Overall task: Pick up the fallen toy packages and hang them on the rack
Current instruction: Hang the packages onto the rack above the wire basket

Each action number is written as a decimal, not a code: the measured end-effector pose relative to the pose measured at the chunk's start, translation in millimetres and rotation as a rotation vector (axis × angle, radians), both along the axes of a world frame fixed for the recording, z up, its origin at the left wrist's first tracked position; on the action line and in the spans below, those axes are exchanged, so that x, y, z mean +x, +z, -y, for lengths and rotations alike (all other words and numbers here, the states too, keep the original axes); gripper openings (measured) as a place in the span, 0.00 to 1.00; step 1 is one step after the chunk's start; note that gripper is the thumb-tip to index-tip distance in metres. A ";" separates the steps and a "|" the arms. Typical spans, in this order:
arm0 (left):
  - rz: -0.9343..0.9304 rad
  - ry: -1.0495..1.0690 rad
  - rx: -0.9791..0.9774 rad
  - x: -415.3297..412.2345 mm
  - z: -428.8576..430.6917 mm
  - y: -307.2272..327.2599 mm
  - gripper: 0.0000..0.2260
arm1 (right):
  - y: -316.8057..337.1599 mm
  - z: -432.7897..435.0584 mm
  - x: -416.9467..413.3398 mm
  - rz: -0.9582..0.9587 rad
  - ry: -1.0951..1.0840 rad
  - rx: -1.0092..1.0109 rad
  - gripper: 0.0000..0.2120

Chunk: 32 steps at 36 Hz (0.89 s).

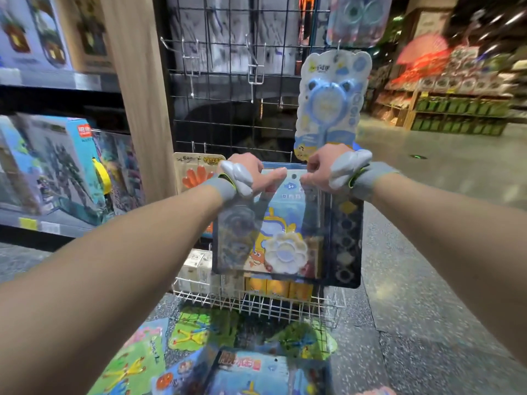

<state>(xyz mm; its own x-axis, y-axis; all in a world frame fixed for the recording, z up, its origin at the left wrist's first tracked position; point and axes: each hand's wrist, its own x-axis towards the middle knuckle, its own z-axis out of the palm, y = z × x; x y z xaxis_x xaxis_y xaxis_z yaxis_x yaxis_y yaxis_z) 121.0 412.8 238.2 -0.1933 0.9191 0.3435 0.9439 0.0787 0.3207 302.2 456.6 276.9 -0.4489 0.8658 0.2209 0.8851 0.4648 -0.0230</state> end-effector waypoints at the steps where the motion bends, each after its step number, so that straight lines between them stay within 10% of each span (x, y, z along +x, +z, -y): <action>1: -0.007 0.001 0.008 -1.7 -2.6 0.8 0.28 | 1.7 -0.5 0.3 0.003 -0.004 0.000 0.11; 32: -0.235 0.124 -0.058 -2.9 -54.3 -13.9 0.29 | -17.6 -37.7 0.1 -0.043 -0.013 0.070 0.09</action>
